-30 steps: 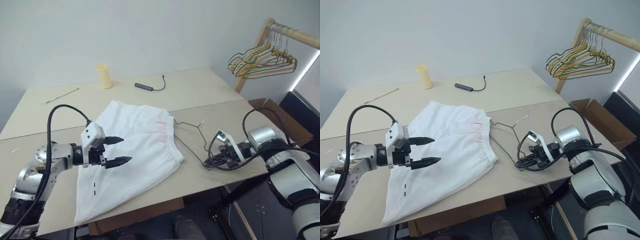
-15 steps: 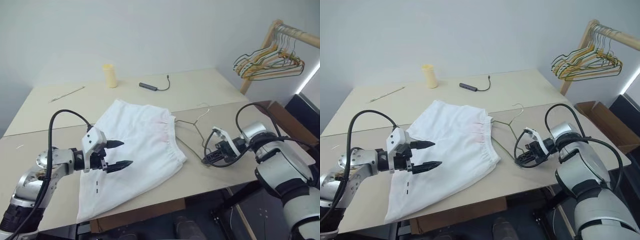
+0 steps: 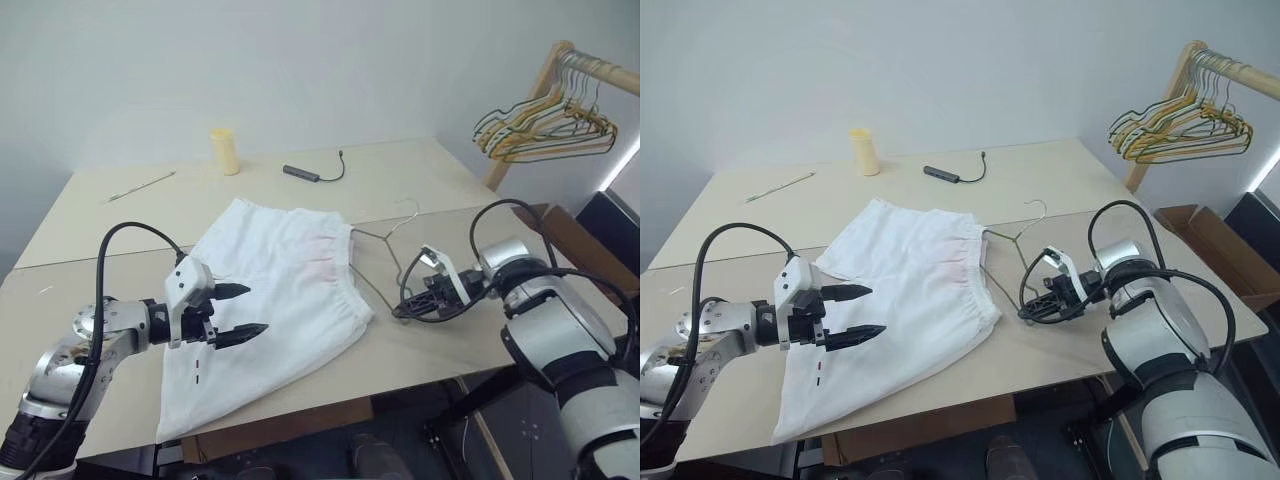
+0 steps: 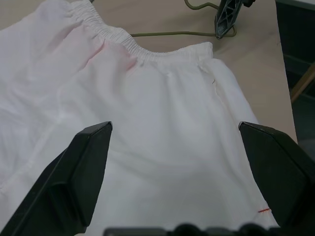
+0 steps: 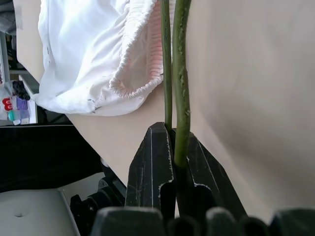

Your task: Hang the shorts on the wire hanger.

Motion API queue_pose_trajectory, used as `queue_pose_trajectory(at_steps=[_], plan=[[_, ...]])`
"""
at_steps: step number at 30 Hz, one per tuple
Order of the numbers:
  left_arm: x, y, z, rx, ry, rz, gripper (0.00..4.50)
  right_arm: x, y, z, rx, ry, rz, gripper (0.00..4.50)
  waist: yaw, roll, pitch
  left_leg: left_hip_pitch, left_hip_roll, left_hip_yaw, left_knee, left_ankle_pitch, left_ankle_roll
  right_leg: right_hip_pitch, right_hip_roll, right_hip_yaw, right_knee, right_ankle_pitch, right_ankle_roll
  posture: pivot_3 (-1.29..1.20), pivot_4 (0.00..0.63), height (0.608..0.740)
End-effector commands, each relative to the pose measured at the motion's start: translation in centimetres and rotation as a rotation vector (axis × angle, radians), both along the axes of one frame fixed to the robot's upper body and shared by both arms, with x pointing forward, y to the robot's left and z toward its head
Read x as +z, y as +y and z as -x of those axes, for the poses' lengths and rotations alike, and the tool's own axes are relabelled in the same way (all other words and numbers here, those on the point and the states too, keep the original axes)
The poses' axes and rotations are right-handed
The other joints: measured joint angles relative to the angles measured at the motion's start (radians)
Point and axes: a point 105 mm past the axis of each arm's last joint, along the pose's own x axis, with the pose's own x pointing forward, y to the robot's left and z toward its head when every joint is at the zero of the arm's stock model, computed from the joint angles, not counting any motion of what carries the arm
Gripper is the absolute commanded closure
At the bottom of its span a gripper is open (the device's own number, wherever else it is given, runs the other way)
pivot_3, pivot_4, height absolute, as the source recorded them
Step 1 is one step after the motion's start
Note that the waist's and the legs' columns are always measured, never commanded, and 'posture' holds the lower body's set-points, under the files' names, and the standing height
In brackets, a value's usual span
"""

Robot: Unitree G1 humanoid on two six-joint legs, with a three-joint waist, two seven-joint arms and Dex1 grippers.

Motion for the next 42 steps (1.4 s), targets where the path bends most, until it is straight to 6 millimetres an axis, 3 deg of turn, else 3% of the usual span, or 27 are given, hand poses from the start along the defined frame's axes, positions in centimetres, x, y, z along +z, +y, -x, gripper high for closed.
queue_pose_trajectory(at_steps=[1, 12, 18, 23, 26, 32, 37, 42], plan=[[1.2, -0.4, -0.2, -0.017, -0.047, 0.007, 0.02, 1.0, 0.7, -0.3, 0.012, -0.013, -0.056, 4.5, 0.0, 0.0, 0.0, 0.0, 0.0, 0.0, 0.0, 0.0, 0.0, 0.0, 0.0, 0.0, 0.0, 0.0, 0.0, -0.03, 0.0, 0.74], [1.1, -0.6, -0.4, -0.011, -0.057, -0.001, 0.02, 2.3, 0.5, -3.3, -0.092, -0.211, -0.001, 4.5, -0.003, 0.0, 0.0, 0.0, 0.0, 0.0, 0.0, 0.0, 0.0, 0.0, 0.0, 0.0, 0.0, 0.0, 0.0, -0.05, 0.0, 0.74], [1.2, -0.7, -0.4, -0.012, -0.064, 0.006, 0.02, 3.6, 1.2, -4.3, 0.053, -0.397, 0.015, 4.5, -0.005, 0.0, 0.0, 0.0, 0.0, 0.0, 0.0, 0.0, 0.0, 0.0, 0.0, 0.0, 0.0, 0.0, 0.0, -0.06, 0.0, 0.74], [2.1, -0.3, -1.0, -0.012, -0.108, 0.006, 0.02, 5.7, 2.2, -5.1, 0.201, -0.637, -0.017, 4.5, -0.014, 0.0, 0.0, 0.0, 0.0, 0.0, 0.0, 0.0, 0.0, 0.0, 0.0, 0.0, 0.0, 0.0, 0.0, -0.08, 0.0, 0.74], [4.1, 0.1, -1.9, 0.001, -0.181, 0.027, 0.02, 6.7, 2.8, -5.1, 0.299, -0.812, -0.006, 4.5, -0.018, 0.0, 0.0, 0.0, 0.0, -0.001, 0.0, 0.0, 0.0, 0.0, 0.0, -0.001, 0.0, 0.0, 0.0, -0.09, 0.0, 0.74], [11.8, 1.0, -2.9, -0.026, -0.392, 0.131, 0.02, 7.5, 4.5, -3.4, 0.461, -1.046, 0.046, 4.5, -0.025, 0.0, 0.0, -0.002, 0.0, -0.003, 0.0, 0.0, 0.0, 0.0, -0.001, -0.003, -0.001, 0.0, 0.0, -0.12, 0.0, 0.74], [16.6, 2.4, -3.9, -0.044, -0.503, 0.131, 0.02, 7.1, 6.1, -2.7, 0.511, -1.156, 0.124, 4.5, -0.039, 0.0, 0.0, -0.001, 0.0, -0.002, 0.0, 0.0, 0.0, 0.0, -0.001, -0.002, 0.0, 0.0, 0.0, -0.13, 0.0, 0.74], [17.9, 3.7, -6.2, -0.083, -0.53, -0.022, 0.02, 7.6, 8.0, -2.1, 0.565, -1.256, 0.149, 4.5, -0.05, 0.0, 0.0, 0.0, 0.0, -0.003, 0.0, 0.0, 0.0, 0.0, 0.0, -0.003, 0.0, 0.0, 0.0, -0.14, 0.0, 0.74]])
